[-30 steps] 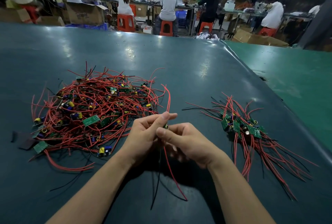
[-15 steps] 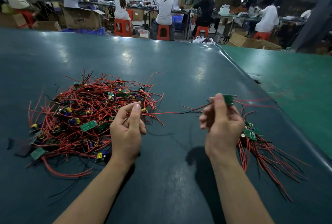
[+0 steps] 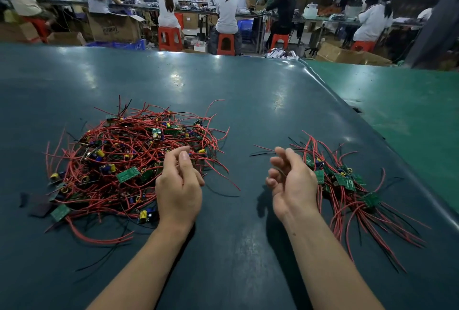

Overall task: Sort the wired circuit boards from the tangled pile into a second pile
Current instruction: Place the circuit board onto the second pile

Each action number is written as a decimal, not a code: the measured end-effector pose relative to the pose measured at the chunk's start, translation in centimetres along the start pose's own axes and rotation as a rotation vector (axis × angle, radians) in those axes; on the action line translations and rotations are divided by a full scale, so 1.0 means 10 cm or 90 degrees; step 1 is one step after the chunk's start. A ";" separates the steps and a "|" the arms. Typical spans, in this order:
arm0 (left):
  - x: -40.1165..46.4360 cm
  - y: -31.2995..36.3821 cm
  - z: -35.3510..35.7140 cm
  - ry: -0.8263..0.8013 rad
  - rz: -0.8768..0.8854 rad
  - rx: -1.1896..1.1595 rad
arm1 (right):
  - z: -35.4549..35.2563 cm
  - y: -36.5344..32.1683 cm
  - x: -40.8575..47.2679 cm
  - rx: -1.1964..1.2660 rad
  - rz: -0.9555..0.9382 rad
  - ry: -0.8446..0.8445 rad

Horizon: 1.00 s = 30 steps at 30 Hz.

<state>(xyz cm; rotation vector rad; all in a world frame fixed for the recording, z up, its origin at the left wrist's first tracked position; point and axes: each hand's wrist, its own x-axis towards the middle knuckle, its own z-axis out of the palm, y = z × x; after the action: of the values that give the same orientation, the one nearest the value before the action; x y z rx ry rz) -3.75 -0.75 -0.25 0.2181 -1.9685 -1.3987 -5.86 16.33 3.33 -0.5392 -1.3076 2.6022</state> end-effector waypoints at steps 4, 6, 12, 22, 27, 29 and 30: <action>0.04 -0.03 -0.02 0.011 -0.069 0.087 | 0.01 0.08 0.01 -0.097 0.014 -0.029; 0.04 -0.04 -0.03 -0.013 -0.059 0.116 | 0.01 0.12 0.03 -0.156 0.026 -0.051; 0.00 0.06 -0.01 -0.053 -0.090 -0.104 | 0.01 0.33 0.05 -0.441 -0.101 -0.163; -0.12 0.10 -0.02 -0.218 0.084 -0.159 | -0.02 0.44 0.05 -0.639 -0.318 -0.332; -0.11 0.07 -0.01 -0.242 0.177 -0.095 | -0.01 0.45 0.04 -0.611 -0.297 -0.300; -0.11 0.08 -0.04 -0.259 0.148 -0.130 | 0.00 0.45 0.04 -0.583 -0.267 -0.303; -0.10 0.10 -0.05 -0.275 0.131 -0.164 | 0.00 0.46 0.04 -0.577 -0.277 -0.302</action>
<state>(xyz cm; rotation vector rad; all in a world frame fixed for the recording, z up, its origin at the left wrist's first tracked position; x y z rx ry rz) -2.40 -0.22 0.23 -0.4265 -2.0429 -1.6394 -6.24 13.75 -0.43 0.2837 -2.4156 1.7241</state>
